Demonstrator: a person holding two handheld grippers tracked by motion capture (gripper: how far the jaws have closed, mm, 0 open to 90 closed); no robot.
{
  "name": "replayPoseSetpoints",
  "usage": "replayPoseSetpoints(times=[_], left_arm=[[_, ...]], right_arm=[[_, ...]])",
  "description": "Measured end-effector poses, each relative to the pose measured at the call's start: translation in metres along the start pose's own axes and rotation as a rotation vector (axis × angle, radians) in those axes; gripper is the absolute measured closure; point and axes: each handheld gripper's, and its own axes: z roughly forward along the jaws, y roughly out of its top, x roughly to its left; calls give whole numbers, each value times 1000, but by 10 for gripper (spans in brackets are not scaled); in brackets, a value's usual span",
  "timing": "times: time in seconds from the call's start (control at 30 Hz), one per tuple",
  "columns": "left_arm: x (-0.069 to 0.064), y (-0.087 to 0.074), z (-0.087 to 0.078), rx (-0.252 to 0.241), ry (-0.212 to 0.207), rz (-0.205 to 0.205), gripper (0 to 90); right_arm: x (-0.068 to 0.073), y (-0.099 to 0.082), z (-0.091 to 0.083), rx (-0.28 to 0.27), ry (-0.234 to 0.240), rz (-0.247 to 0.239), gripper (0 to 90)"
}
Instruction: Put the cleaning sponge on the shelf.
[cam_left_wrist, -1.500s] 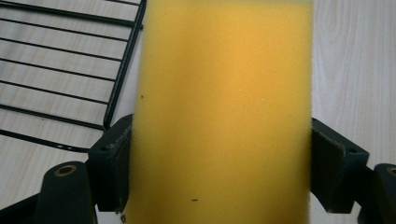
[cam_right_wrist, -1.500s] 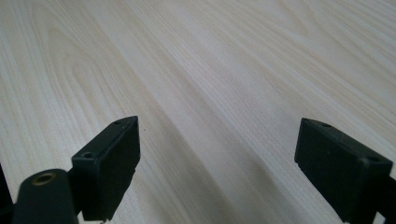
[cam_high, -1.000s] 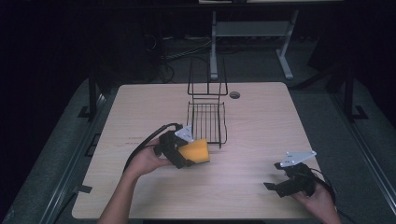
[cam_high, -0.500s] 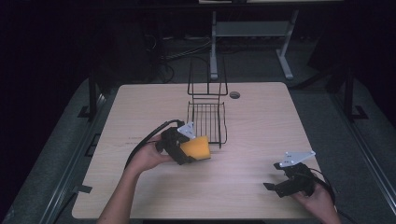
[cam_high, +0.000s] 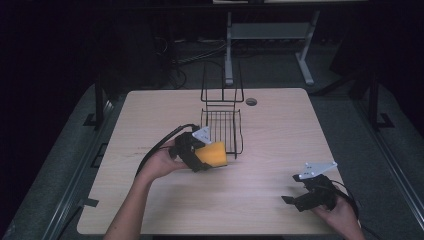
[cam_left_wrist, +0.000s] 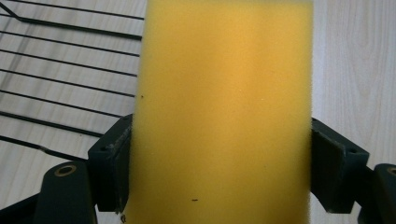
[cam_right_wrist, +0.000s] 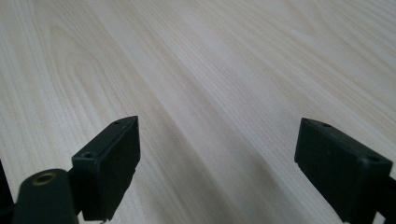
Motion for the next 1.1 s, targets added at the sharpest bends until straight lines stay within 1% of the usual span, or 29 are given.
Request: replayPoseSetpoints(times=[0.07,0.27,0.37,0.43,0.53,0.63,0.67,0.7,0.77,0.87,1.0,1.1], left_arm=[[1,1,0,-11,1,1,213],[7,6,3,-5,4,9,213],[12,8,4,-6,0,4,213],[14,9,5,-18,2,5,213],[18,12,7,-6,-4,2,213],[21,16,9,-9,-9,5,213],[22,17,10,-2,-8,13,213],[23,17,10,-12,-3,14,213],[26,17,11,-24,-15,4,213],[29,16,13,-22,-16,2,213],[33,15,15,-33,-22,-7,213],[37,18,16,-14,-22,-7,212]], right_arm=[[0,0,0,-1,0,-2,140],[-1,1,2,5,4,2,140],[-1,0,1,3,3,1,140],[-1,-1,1,2,2,3,140],[-1,-2,0,3,0,4,140],[-1,-2,0,4,-1,7,140],[-1,-2,0,3,-1,7,140],[-1,-2,0,4,-1,3,140],[-1,-1,1,7,1,5,140],[-1,-1,1,8,0,1,140],[-1,-1,1,9,0,7,140],[-2,-1,2,6,1,7,140]])
